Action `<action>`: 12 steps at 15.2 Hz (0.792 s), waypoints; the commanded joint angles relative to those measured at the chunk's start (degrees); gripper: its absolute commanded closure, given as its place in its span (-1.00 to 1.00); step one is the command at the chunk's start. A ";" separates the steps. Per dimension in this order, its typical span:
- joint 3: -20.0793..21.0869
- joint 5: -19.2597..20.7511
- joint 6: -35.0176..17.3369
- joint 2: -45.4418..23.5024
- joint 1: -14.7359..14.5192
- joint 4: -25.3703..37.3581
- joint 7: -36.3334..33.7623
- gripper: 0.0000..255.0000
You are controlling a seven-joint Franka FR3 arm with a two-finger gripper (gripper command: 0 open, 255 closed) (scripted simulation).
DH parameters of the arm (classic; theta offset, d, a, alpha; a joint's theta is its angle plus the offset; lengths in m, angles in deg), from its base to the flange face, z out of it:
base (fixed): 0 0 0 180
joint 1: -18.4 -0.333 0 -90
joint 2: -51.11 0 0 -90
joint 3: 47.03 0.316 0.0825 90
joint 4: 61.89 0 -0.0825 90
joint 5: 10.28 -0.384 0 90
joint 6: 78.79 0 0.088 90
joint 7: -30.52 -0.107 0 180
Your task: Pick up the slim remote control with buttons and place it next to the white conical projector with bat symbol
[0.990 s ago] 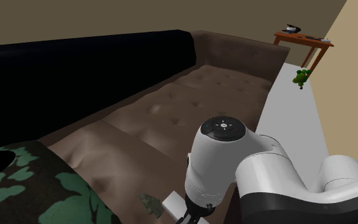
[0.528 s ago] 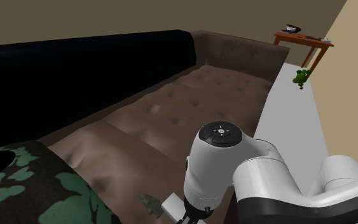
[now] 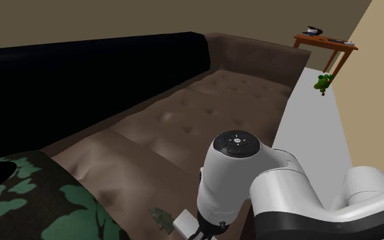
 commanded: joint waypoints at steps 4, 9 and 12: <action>-2.16 -0.50 8.57 4.62 -0.32 4.12 0.94 -1.00; -2.17 -0.49 8.57 4.62 -0.33 4.12 0.93 -1.00; -2.17 -0.49 8.57 4.62 -0.33 4.12 0.93 -1.00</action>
